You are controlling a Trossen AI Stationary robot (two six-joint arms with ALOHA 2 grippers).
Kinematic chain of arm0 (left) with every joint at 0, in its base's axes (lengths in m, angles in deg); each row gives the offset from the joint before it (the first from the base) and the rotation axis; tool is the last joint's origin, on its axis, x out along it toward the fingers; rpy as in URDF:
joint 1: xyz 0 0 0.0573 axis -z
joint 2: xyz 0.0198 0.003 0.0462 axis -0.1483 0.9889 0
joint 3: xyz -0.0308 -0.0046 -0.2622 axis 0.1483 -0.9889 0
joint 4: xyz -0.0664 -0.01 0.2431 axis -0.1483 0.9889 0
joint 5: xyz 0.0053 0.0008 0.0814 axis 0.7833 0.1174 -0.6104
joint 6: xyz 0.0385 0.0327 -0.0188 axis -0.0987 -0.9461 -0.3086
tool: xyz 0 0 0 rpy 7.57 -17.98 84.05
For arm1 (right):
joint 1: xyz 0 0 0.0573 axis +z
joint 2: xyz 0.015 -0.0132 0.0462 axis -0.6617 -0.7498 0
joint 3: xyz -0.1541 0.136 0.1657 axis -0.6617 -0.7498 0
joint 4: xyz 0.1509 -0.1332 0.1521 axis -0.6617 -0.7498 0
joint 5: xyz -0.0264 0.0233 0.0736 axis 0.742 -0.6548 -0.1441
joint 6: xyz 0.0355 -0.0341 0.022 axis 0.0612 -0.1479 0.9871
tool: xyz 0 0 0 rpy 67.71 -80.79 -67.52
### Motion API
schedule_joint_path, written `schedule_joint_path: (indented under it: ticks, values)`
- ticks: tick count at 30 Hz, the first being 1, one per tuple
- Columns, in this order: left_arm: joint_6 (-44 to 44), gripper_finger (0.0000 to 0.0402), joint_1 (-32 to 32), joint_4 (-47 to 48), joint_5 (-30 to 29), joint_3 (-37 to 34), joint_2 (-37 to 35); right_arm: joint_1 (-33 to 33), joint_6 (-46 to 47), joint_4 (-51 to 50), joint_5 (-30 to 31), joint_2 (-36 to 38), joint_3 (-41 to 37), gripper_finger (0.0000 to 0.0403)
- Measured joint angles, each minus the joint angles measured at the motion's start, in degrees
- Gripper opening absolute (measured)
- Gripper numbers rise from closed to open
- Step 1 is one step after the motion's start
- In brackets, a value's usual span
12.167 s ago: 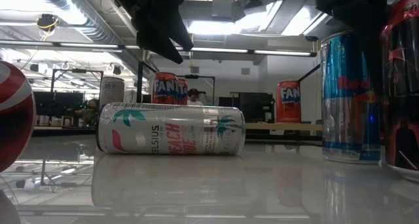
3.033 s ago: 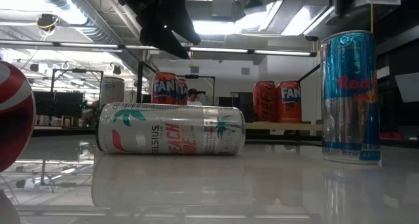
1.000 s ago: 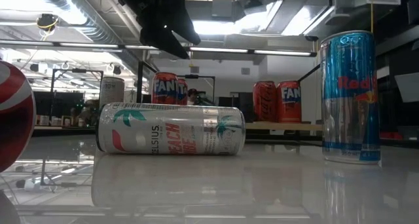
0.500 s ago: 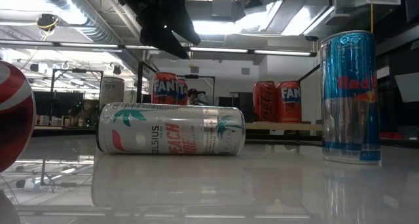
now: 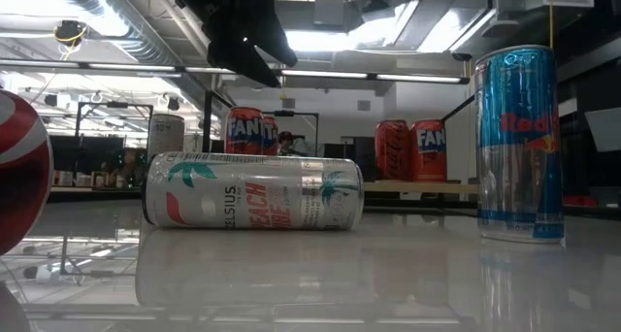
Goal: Place canned beverage on shelf
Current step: Put the top red-black soda can on the shelf aligned with the red-black soda can
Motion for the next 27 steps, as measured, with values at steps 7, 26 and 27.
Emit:
schedule_joint_path:
  ticks: [7,26,27]
  values:
    - [1.5,0.0323,0.0,0.0,0.0,0.0,0.0,0.0,-3.5,-0.3,-0.8,0.0,8.5,0.0280]
    - [1.5,0.0323,0.1,0.0,0.0,0.0,0.0,-7.4,-20.9,-12.5,17.6,-0.8,38.5,0.0283]
    - [1.5,0.0323,0.1,0.0,0.0,0.0,0.0,-9.5,-23.6,-12.5,17.5,-1.1,39.5,0.0283]
